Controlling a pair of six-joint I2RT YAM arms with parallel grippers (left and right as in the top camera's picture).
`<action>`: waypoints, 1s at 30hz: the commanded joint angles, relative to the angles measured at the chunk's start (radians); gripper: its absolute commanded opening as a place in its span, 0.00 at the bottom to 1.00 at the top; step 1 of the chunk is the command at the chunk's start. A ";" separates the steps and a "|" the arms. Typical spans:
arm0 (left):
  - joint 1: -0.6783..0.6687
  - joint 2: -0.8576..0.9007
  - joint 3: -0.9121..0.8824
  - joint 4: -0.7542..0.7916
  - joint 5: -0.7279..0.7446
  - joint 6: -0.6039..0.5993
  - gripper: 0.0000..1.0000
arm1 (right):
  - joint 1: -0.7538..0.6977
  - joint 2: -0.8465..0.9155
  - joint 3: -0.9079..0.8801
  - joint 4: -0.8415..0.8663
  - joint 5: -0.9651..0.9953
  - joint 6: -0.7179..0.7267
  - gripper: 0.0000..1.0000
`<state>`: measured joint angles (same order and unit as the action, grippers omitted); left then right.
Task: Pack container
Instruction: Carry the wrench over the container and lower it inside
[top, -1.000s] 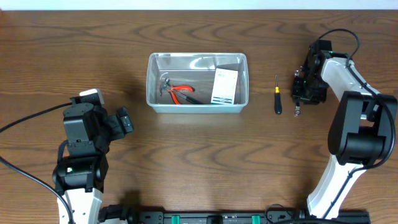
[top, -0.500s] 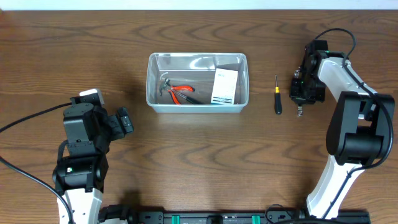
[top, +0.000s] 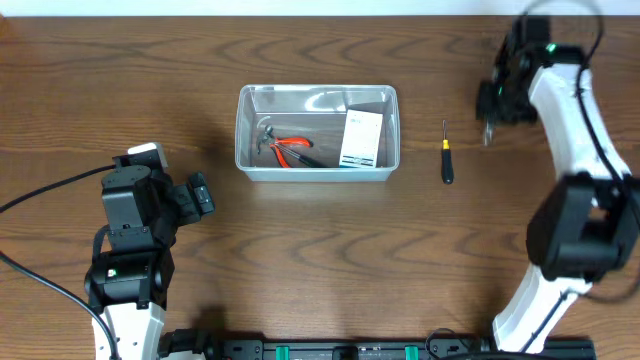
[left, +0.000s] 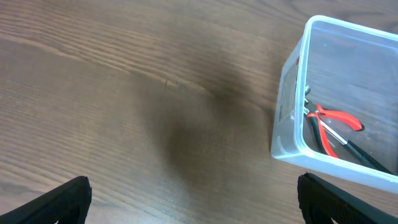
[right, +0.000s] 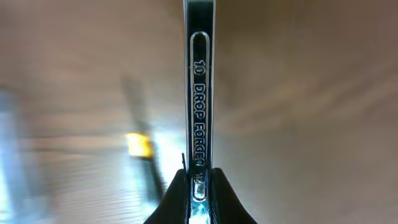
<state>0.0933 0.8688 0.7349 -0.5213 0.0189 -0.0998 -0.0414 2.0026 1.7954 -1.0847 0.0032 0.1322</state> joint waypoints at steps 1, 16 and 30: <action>-0.004 0.001 0.022 -0.002 -0.012 0.014 0.98 | 0.116 -0.161 0.120 0.017 -0.170 -0.136 0.01; -0.004 0.001 0.022 -0.002 -0.012 0.014 0.98 | 0.586 -0.014 0.119 0.220 -0.220 -1.056 0.01; -0.004 0.001 0.022 -0.002 -0.012 0.014 0.98 | 0.558 0.321 0.119 0.516 -0.257 -1.177 0.09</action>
<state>0.0933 0.8688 0.7349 -0.5213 0.0189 -0.0998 0.5137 2.3119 1.9144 -0.5777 -0.2176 -0.9913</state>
